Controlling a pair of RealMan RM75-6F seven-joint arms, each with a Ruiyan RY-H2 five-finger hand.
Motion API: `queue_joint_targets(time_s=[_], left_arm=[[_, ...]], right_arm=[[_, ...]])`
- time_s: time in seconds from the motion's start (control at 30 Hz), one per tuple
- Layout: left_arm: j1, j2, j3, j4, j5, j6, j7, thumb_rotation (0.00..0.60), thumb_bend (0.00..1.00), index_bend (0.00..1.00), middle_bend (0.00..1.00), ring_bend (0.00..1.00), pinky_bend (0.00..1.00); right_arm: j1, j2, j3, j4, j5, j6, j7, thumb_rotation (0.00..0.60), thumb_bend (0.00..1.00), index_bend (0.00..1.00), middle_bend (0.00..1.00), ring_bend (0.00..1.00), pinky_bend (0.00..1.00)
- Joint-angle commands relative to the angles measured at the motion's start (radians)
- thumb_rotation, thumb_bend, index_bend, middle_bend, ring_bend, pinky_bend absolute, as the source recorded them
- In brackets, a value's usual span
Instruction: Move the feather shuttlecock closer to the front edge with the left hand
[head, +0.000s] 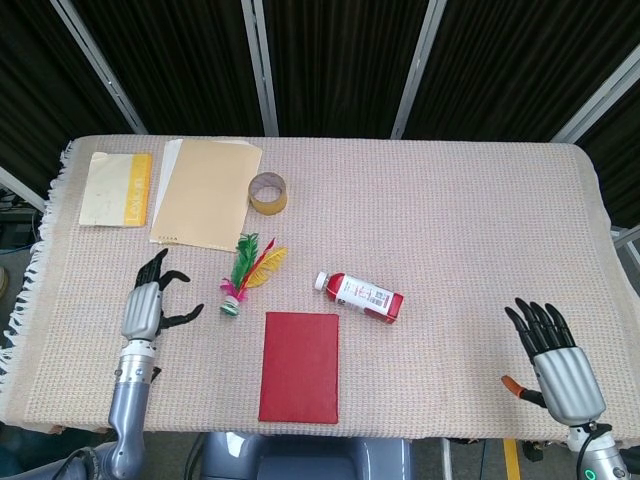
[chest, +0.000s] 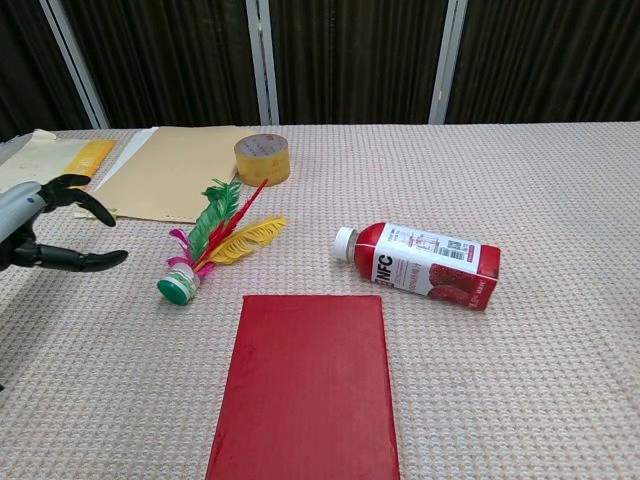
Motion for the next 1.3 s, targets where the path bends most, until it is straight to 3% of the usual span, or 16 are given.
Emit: queue_joint_targets(time_s=[0.03, 0.33, 0.83, 1.3], left_arm=[[-0.025, -0.039, -0.022, 0.023, -0.039, -0.023, 0.022, 0.524, 0.18, 0.4, 0.0, 0.0, 0.0], [-0.086, -0.146, -0.068, 0.123, -0.097, -0.04, 0.061, 0.521, 0.19, 0.41, 0.0, 0.0, 0.0], [-0.146, -0.271, -0.085, 0.264, -0.096, -0.072, 0.003, 0.52, 0.18, 0.38, 0.0, 0.0, 0.0], [-0.244, -0.359, -0.158, 0.46, -0.086, -0.131, -0.096, 0.518, 0.17, 0.37, 0.0, 0.0, 0.0]], right_arm=[[0.001, 0.002, -0.004, -0.003, -0.012, 0.006, 0.006, 0.6, 0.0, 0.0, 0.0, 0.0, 0.0], [0.004, 0.011, -0.012, 0.004, -0.023, 0.009, 0.034, 0.6, 0.0, 0.0, 0.0, 0.0, 0.0], [0.006, 0.029, -0.025, -0.002, -0.024, -0.005, 0.055, 0.6, 0.0, 0.0, 0.0, 0.0, 0.0], [0.031, 0.035, -0.018, -0.007, 0.02, -0.072, 0.063, 0.6, 0.0, 0.0, 0.0, 0.0, 0.0]])
